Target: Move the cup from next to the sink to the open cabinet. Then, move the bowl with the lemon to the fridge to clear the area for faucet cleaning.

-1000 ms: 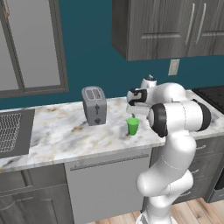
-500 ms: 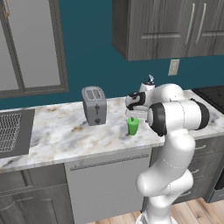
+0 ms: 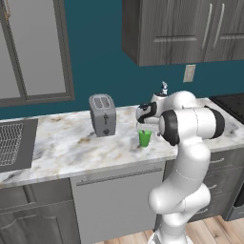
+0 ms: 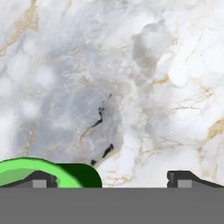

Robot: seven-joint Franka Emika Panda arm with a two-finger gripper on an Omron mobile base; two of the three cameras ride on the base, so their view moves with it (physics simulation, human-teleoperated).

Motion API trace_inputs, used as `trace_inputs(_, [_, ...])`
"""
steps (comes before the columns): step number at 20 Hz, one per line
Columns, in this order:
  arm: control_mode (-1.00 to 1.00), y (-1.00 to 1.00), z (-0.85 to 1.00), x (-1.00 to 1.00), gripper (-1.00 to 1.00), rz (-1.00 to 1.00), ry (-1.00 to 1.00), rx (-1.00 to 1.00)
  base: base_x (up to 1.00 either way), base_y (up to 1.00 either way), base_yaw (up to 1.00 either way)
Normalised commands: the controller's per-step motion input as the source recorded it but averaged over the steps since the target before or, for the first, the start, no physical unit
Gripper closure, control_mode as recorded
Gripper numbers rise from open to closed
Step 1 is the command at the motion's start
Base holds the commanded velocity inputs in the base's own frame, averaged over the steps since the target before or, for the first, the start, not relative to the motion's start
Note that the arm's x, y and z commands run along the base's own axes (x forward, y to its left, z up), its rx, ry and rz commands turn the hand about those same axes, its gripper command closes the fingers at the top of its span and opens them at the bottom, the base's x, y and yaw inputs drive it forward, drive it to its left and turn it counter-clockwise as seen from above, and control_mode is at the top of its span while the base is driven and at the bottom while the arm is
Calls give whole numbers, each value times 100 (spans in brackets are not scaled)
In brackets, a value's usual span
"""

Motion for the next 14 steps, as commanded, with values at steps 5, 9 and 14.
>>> trace_inputs(5, [-100, 0, -22, -20, -100, 0, 0, 0, 0, 0, 0])
trace_inputs(9, [-100, 14, -22, -8, 100, 0, 0, -2, 0, 0, 0])
trace_inputs(14, [-100, 0, -2, 0, 100, 0, 0, 0, 0, 0, 0])
